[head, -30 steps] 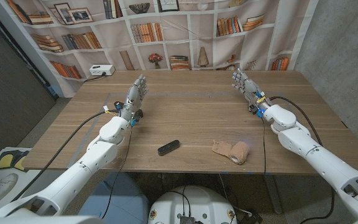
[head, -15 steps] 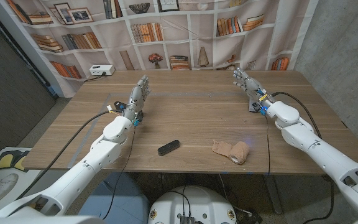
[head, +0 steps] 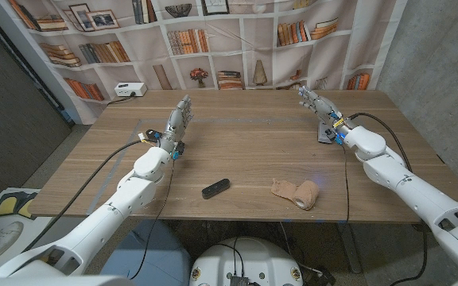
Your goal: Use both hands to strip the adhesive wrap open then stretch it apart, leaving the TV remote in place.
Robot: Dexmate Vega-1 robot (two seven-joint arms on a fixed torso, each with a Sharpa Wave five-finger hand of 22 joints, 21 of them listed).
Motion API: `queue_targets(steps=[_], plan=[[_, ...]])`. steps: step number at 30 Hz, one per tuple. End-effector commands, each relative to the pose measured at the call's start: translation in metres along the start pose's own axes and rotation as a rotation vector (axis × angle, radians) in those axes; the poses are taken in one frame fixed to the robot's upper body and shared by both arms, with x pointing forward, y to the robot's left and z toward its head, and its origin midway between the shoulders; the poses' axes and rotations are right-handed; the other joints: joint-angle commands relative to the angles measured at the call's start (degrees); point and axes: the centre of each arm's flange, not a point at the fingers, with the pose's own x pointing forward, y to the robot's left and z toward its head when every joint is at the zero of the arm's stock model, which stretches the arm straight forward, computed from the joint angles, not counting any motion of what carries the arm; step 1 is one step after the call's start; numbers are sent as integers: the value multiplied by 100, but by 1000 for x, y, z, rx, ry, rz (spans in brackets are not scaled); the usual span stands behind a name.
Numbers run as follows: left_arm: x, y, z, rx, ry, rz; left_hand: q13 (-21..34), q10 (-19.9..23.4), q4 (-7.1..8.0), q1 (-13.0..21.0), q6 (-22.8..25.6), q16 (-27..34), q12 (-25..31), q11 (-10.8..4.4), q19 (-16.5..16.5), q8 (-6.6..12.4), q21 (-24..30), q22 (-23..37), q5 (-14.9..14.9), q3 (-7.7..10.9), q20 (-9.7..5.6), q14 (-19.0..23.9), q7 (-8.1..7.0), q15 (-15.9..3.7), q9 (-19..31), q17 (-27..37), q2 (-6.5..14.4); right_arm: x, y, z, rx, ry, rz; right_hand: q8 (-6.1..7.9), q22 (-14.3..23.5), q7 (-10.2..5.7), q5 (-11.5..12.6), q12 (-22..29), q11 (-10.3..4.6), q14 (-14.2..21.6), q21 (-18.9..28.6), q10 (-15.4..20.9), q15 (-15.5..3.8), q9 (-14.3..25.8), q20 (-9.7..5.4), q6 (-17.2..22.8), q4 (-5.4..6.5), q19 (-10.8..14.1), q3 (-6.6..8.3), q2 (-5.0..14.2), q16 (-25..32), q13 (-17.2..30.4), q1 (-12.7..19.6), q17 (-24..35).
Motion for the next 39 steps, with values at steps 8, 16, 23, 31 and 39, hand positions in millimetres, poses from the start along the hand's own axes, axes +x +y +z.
queue_targets(steps=[8, 16, 23, 31, 39], plan=[[-6, 4, -5, -14, 11, -15, 30, 2, -28, -18, -3, 21, -9, 9, -4, 5, 17, 7, 18, -11, 23, -30, 23, 20, 14, 19, 22, -8, 4, 17, -151, -11, 52, 3, 17, -39, -6, 2, -17, -227, 40, 4, -50, 31, 13, -35, -62, -7, 51, 13, 29, 23, 121, 8], [-12, 6, -7, -10, 15, -10, 30, 16, -33, -18, -2, 21, -8, 8, -10, 5, 15, 7, 18, -9, 18, -30, 24, 28, 14, 19, 26, -11, 5, 22, -182, -33, 59, 67, 13, -97, 3, 72, -44, -34, 101, 203, -115, 33, 18, 138, -157, 192, 71, -17, 98, 22, 245, 2], [-17, 4, -8, -7, 4, 8, 30, 31, -38, -18, 15, 23, -5, 7, 0, 11, 18, 7, 18, -8, 26, -24, 26, 23, 14, 18, 30, -14, 4, 24, -204, -42, 55, 87, 12, -144, 14, 94, -93, 53, 120, 292, -141, 33, 4, 221, -206, 296, 83, -26, 118, 22, 311, -1], [-21, 3, -6, -5, 3, 8, 30, 46, -44, -17, 32, 26, -4, -8, 8, 15, 20, 7, 18, -6, 24, -12, 32, 15, 14, 18, 33, -19, 1, 32, -252, -54, 57, 85, 11, -165, 23, 94, -106, 91, 122, 318, -151, 33, -12, 239, -238, 342, 90, -36, 123, 21, 356, -3], [-27, 3, -6, -4, 1, 12, 30, 54, -51, -16, 37, 26, -5, 12, 12, 14, 20, 7, 18, -4, 20, -6, 35, 15, 14, 17, 35, -24, -1, 37, -294, -58, 62, 78, 10, -182, 32, 90, -133, 117, 126, 328, -164, 34, -2, 241, -268, 391, 90, -56, 124, 21, 393, -4]])
